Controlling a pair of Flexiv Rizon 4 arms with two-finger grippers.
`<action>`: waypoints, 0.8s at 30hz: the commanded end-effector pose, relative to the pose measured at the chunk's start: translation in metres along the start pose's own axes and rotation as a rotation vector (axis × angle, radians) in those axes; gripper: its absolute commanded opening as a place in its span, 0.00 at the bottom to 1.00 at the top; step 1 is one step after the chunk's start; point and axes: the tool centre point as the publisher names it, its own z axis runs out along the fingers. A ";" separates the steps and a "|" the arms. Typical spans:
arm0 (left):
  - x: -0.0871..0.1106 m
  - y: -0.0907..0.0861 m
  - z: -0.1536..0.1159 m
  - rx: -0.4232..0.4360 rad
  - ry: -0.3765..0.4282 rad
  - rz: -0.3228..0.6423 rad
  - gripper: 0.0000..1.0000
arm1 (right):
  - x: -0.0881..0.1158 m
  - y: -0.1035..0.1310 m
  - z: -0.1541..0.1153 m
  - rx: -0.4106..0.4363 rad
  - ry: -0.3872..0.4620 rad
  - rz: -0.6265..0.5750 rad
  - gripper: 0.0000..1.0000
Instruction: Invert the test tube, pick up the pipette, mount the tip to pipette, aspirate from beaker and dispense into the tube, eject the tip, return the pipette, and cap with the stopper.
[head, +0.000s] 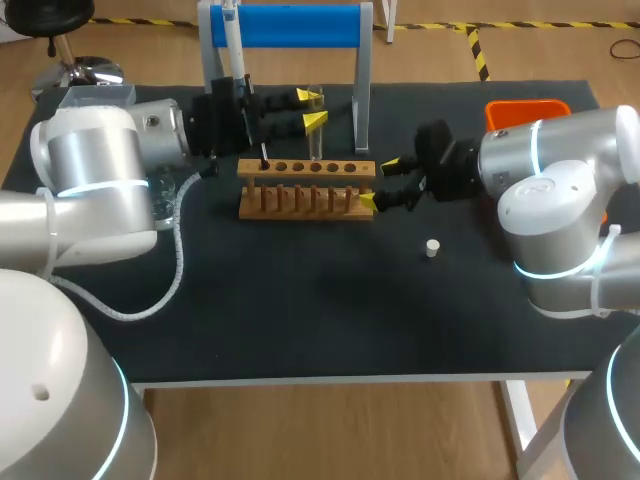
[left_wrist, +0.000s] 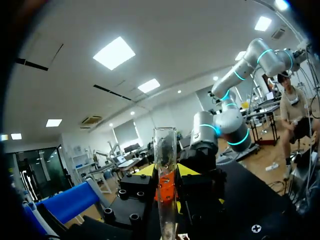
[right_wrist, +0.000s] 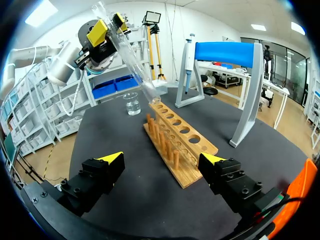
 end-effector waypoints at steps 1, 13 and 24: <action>-0.001 0.000 0.000 0.000 0.004 -0.001 0.00 | 0.000 0.000 -0.002 0.002 0.002 0.000 1.00; -0.030 0.006 0.005 -0.044 0.049 -0.130 0.00 | 0.000 0.000 -0.002 0.002 0.002 0.000 1.00; -0.040 0.020 0.013 -0.037 0.030 -0.214 0.00 | 0.000 0.000 -0.002 0.002 0.002 0.000 1.00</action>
